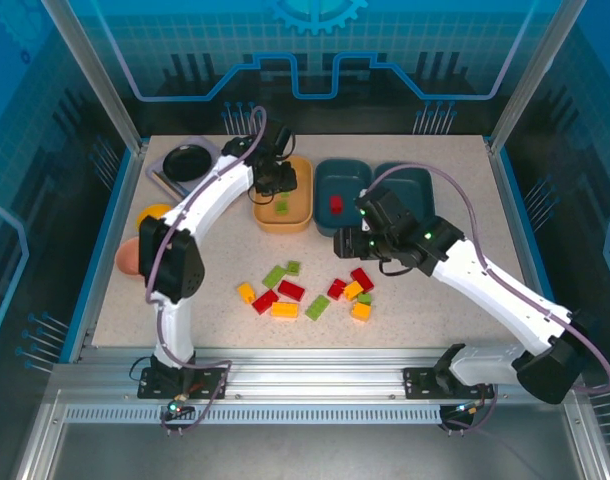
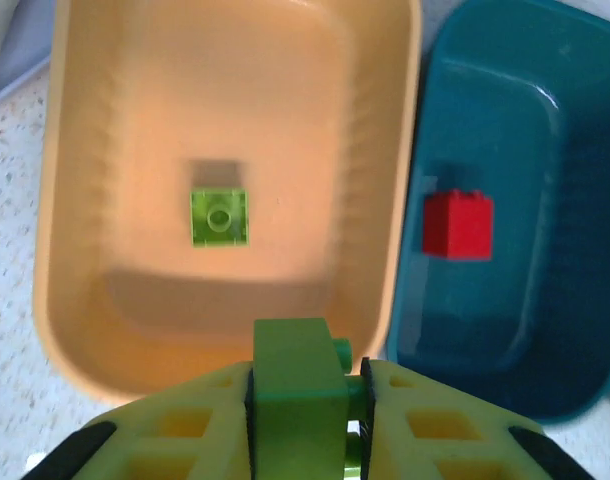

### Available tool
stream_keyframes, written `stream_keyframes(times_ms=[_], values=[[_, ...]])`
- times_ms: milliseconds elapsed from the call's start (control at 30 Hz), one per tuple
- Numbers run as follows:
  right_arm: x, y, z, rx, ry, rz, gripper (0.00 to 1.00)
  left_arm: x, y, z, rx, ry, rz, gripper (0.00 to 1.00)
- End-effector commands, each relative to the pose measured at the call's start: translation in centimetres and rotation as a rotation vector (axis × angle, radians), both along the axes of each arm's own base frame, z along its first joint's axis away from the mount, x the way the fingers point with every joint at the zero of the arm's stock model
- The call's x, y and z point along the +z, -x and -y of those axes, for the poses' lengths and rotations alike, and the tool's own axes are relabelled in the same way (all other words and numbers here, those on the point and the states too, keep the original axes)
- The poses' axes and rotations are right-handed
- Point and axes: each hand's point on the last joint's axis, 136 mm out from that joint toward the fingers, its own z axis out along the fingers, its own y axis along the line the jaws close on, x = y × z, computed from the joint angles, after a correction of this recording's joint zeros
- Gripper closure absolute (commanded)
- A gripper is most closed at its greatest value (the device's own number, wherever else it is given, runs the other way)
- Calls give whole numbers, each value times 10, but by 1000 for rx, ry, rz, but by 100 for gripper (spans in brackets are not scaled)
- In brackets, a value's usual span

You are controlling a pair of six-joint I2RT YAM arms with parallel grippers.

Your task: Sort the legos into containers by color

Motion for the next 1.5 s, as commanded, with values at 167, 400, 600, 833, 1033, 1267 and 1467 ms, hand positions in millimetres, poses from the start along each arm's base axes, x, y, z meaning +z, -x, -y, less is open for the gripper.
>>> stream_keyframes(times_ms=[167,400,600,833,1033,1267,1467], values=[[-1,-14,-5,1,-39,-35,39,-65,-44,20,7,90,-131,70],[-19,-13,-10,15,-28,-96,39,-104,-43,17,43,85,-223,68],[-27,-13,-14,47,6,-106,39,-76,-45,20,28,117,-177,38],[-43,0,-60,246,104,-66,39,28,-24,-5,110,126,1,26],[-69,27,-137,477,159,-67,35,46,77,-90,377,101,-33,20],[-107,53,-209,621,185,-126,35,24,227,-158,585,82,-82,19],[-136,55,-245,656,219,-168,33,18,300,-176,670,126,-52,18]])
